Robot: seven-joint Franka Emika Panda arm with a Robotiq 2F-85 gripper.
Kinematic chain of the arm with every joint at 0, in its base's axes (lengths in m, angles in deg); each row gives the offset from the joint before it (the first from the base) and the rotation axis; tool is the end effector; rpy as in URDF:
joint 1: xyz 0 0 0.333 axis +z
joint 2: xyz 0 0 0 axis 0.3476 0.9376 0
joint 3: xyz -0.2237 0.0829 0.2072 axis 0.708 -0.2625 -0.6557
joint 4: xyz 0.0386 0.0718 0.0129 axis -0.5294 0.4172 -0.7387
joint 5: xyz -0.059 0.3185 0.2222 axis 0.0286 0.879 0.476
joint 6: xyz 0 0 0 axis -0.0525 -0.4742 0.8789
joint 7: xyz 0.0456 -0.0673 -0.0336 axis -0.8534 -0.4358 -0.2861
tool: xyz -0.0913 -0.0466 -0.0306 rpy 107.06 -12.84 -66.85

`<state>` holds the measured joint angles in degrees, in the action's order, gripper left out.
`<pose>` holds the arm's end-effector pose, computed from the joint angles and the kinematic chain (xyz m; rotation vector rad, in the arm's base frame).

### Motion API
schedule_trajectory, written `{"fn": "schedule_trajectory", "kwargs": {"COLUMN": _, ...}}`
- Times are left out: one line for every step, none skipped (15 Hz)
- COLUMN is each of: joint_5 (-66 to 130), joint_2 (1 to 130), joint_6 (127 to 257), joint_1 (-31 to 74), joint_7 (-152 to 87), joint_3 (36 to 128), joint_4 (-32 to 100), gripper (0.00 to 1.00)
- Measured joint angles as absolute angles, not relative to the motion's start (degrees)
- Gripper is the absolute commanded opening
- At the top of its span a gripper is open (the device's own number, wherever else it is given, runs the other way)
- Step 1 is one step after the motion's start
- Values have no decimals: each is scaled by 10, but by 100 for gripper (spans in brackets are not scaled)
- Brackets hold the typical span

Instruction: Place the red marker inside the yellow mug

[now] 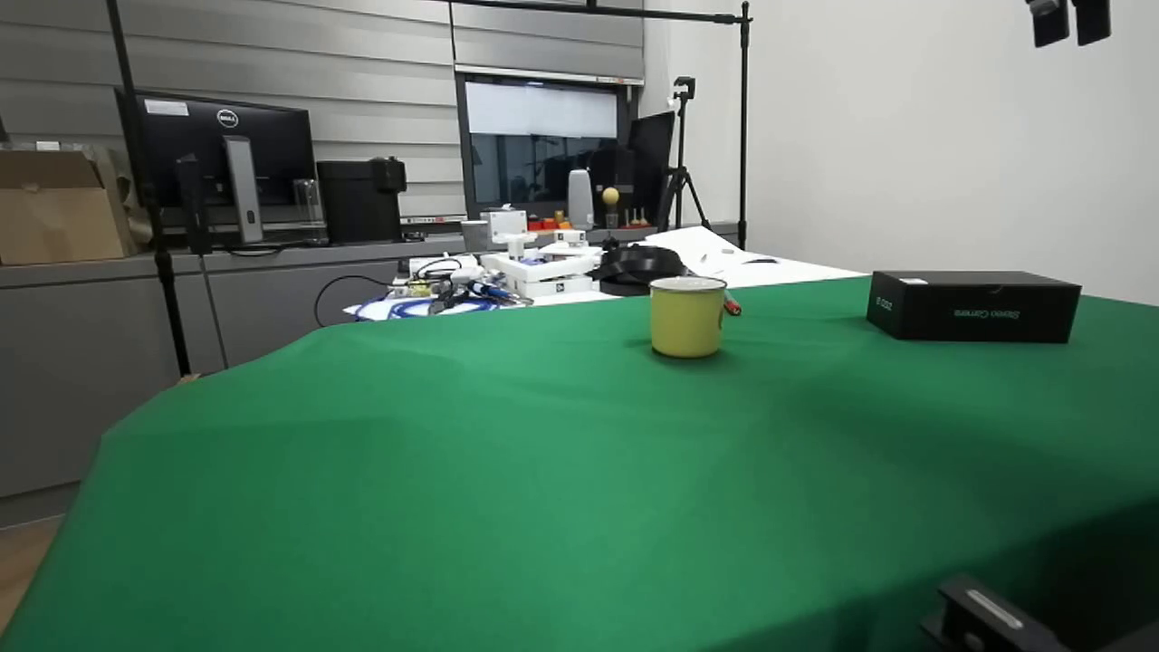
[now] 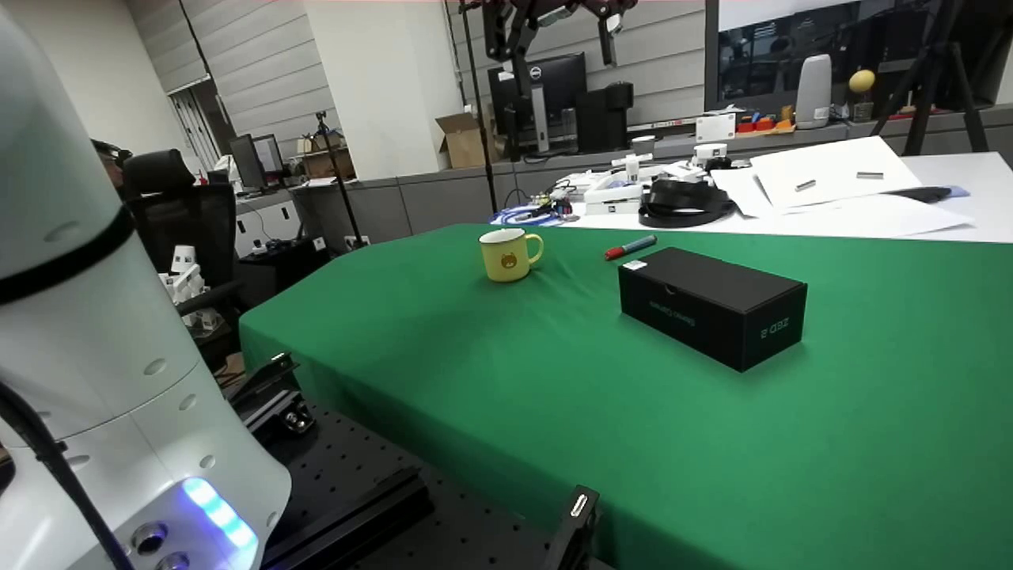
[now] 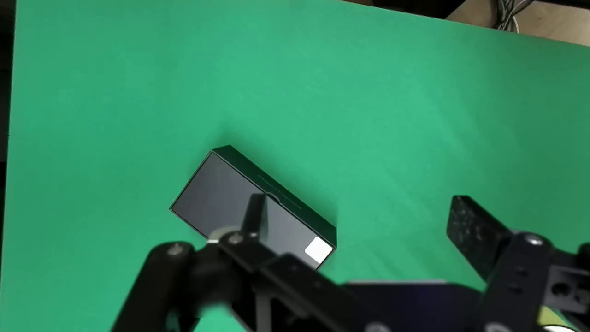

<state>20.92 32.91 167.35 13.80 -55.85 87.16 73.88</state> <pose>0.4284 -0.1402 0.4475 2.9801 0.2447 -0.2306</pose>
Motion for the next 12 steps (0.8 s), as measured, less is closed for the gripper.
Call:
{"fn": "schedule_trajectory", "kwargs": {"joint_5": 209, "joint_2": 330, "joint_6": 1676, "joint_1": 138, "joint_7": -558, "joint_3": 872, "joint_4": 739, "gripper": 100}}
{"fn": "schedule_trajectory", "kwargs": {"joint_5": 210, "joint_2": 332, "joint_6": 1682, "joint_1": 138, "joint_7": -557, "joint_3": 872, "joint_4": 738, "gripper": 100}}
{"fn": "schedule_trajectory", "kwargs": {"joint_5": 210, "joint_2": 337, "joint_6": 1692, "joint_1": 137, "joint_7": -555, "joint_3": 873, "joint_4": 735, "gripper": 100}}
{"fn": "schedule_trajectory", "kwargs": {"joint_5": 211, "joint_2": 345, "joint_6": 1701, "joint_1": 136, "joint_7": -553, "joint_3": 874, "joint_4": 729, "gripper": 100}}
{"fn": "schedule_trajectory", "kwargs": {"joint_5": 214, "joint_2": 358, "joint_6": 1712, "joint_1": 135, "joint_7": -553, "joint_3": 876, "joint_4": 720, "gripper": 100}}
{"fn": "schedule_trajectory", "kwargs": {"joint_5": 215, "joint_2": 374, "joint_6": 1721, "joint_1": 134, "joint_7": -553, "joint_3": 878, "joint_4": 707, "gripper": 100}}
{"fn": "schedule_trajectory", "kwargs": {"joint_5": 218, "joint_2": 394, "joint_6": 1730, "joint_1": 132, "joint_7": -553, "joint_3": 880, "joint_4": 690, "gripper": 100}}
{"fn": "schedule_trajectory", "kwargs": {"joint_5": 223, "joint_2": 418, "joint_6": 1737, "joint_1": 131, "joint_7": -553, "joint_3": 882, "joint_4": 668, "gripper": 100}}
{"fn": "schedule_trajectory", "kwargs": {"joint_5": 230, "joint_2": 443, "joint_6": 1743, "joint_1": 129, "joint_7": -553, "joint_3": 884, "joint_4": 645, "gripper": 100}}
{"fn": "schedule_trajectory", "kwargs": {"joint_5": 239, "joint_2": 472, "joint_6": 1745, "joint_1": 125, "joint_7": -554, "joint_3": 886, "joint_4": 616, "gripper": 100}}
{"fn": "schedule_trajectory", "kwargs": {"joint_5": 250, "joint_2": 501, "joint_6": 1746, "joint_1": 122, "joint_7": -554, "joint_3": 887, "joint_4": 586, "gripper": 100}}
{"fn": "schedule_trajectory", "kwargs": {"joint_5": 262, "joint_2": 532, "joint_6": 1746, "joint_1": 118, "joint_7": -554, "joint_3": 887, "joint_4": 554, "gripper": 100}}
